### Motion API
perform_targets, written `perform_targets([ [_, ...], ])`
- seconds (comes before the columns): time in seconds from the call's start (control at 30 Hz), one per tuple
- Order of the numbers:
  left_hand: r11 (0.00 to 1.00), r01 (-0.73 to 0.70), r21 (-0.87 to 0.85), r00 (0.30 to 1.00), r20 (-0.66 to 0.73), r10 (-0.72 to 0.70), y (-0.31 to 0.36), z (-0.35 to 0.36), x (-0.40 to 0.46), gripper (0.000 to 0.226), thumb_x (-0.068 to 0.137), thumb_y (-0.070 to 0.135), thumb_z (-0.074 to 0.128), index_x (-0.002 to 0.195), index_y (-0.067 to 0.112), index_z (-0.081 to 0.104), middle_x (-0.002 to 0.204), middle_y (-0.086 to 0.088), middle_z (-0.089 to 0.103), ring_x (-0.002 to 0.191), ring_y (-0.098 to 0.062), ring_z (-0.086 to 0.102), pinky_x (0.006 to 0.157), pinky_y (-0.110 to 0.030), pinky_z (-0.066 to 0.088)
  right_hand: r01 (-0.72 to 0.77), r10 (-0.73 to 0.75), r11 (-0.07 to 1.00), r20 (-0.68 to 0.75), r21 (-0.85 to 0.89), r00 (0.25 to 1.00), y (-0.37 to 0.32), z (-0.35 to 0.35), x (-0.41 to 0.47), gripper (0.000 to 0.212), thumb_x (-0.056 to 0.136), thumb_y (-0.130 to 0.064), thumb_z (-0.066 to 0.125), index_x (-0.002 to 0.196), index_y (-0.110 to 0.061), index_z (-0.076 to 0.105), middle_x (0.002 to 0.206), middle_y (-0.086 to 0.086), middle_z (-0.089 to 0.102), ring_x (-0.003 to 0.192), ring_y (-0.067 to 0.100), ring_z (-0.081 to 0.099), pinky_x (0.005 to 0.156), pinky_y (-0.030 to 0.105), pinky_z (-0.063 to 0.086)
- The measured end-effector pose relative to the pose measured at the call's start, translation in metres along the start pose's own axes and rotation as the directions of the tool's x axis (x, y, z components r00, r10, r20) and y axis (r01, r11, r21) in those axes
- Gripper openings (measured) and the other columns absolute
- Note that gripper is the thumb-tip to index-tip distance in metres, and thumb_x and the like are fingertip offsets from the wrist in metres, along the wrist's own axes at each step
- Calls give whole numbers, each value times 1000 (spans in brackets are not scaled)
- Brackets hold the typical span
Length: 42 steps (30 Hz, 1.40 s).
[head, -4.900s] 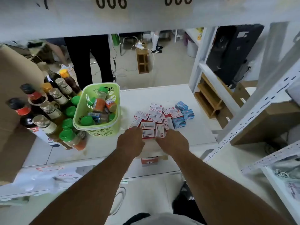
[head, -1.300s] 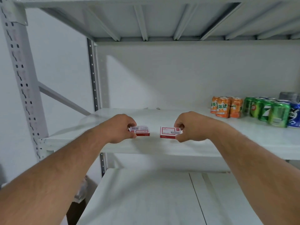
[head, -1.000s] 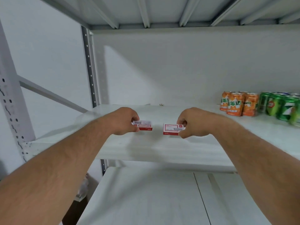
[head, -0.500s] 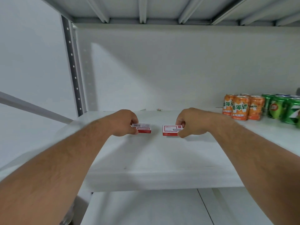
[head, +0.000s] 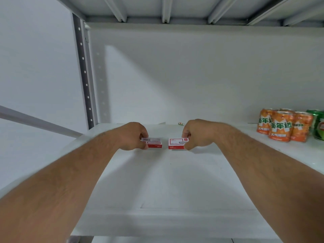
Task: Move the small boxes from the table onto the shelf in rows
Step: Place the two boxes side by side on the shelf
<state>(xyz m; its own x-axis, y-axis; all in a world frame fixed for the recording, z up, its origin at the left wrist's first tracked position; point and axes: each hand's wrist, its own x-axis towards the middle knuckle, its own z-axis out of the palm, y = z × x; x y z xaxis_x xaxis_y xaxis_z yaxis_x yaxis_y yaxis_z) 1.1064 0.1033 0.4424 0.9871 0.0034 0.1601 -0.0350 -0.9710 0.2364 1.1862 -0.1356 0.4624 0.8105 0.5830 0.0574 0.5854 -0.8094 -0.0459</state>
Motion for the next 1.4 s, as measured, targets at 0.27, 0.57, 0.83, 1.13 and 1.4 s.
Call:
perform_targets([
  [0.27,999,30,-26,999,26,-30,-6,8,13,26,81,31,73,104,19,71,85,9,64,69,-6,59,60,-21,46,13,-13,1000,33,13,999,2,9,27,29,76,-35,78,102,-24,76,96,-4,71,88,19,67,73,30,54],
  [0.57,992,65,-104,998,23,-63,-9,14,18,33,84,32,71,114,20,68,78,16,57,64,0,52,56,-17,38,-5,-3,995,82,104,997,8,17,39,20,71,-36,73,89,-29,79,87,-4,76,77,13,70,71,31,56],
  [0.83,992,75,-99,995,67,-68,-8,12,13,34,84,34,71,116,22,67,81,17,58,70,-1,54,62,-17,41,-7,-16,984,123,177,992,4,15,30,19,74,-35,74,92,-31,78,82,-3,77,65,6,63,70,27,52],
  [1.13,991,94,-93,993,76,-87,-6,13,12,36,84,36,70,118,24,67,83,17,59,73,-2,55,63,-16,40,-30,8,987,135,158,991,-3,14,25,22,75,-34,73,96,-29,79,88,-4,77,70,7,64,74,28,54],
  [1.4,983,148,-111,986,95,-138,-2,13,8,65,83,40,70,141,22,48,116,12,57,106,-10,55,90,-20,38,-79,71,996,153,47,986,-12,9,22,67,75,-48,74,135,-22,60,121,-6,63,105,19,66,96,36,53],
])
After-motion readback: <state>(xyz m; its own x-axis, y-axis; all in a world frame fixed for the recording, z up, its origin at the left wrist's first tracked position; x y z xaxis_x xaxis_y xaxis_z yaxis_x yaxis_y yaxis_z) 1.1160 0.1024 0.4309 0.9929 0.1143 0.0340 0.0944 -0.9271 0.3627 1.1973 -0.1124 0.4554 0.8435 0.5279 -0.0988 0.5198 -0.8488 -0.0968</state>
